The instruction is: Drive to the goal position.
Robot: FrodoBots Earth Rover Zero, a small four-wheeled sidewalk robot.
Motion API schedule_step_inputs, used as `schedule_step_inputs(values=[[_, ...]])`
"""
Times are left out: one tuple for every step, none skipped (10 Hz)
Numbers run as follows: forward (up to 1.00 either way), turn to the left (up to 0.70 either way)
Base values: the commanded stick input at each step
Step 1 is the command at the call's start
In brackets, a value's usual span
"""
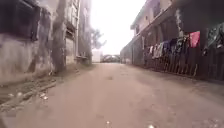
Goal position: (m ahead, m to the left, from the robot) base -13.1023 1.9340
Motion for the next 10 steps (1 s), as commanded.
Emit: schedule_step_inputs(values=[[1.0,0.0],[1.0,0.0],[1.0,0.0],[1.0,0.0],[1.0,0.0],[1.0,0.0],[1.0,0.0],[1.0,0.0],[1.0,0.0],[1.0,0.0]])
